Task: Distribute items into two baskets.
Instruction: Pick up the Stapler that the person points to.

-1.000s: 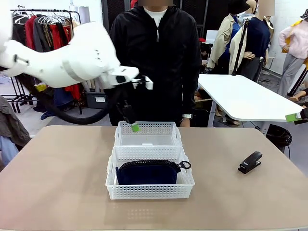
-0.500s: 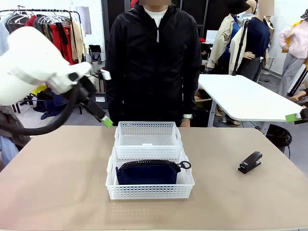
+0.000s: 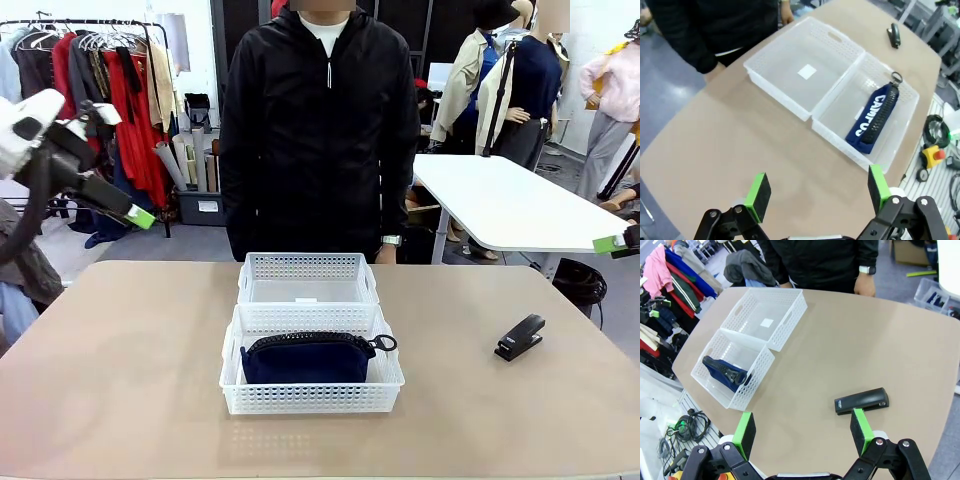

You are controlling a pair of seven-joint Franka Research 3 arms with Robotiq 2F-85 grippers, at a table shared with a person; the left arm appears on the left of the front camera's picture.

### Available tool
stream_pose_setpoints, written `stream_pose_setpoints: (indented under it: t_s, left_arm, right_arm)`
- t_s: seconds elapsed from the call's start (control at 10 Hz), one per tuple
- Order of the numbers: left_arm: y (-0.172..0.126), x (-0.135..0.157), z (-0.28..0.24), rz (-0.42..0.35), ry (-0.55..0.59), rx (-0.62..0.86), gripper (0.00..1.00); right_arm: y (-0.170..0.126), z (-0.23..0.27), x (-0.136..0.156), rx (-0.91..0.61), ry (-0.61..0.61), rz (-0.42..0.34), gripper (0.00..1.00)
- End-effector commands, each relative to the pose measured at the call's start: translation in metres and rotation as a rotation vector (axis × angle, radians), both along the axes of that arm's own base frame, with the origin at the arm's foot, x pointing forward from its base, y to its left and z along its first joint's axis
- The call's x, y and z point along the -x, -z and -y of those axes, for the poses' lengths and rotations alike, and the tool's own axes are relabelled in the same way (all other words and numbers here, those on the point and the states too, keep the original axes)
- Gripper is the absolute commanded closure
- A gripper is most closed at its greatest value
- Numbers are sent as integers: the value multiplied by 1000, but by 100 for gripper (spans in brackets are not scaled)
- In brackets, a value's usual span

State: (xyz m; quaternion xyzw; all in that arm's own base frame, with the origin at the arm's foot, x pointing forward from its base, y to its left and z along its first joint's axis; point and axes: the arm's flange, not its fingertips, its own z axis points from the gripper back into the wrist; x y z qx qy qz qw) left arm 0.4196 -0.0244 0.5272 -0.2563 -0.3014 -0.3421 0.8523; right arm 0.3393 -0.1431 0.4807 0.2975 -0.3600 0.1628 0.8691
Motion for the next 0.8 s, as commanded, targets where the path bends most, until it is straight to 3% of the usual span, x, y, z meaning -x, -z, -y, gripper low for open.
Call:
stream_pose_setpoints:
  t_s: [0.0,0.2,0.4,0.7]
  left_arm:
    - [6,-17,-16,-11,43,76,0]
    - [11,-29,-42,-5,53,134,0]
    - [10,-25,-64,26,97,172,0]
    - [10,-18,-82,1,112,175,0]
  right_arm:
    - [0,-1,0,-9,-2,9,0]
    - [0,-1,0,-9,-2,9,0]
    - [0,-1,0,-9,-2,9,0]
    - [0,-1,0,-9,-2,9,0]
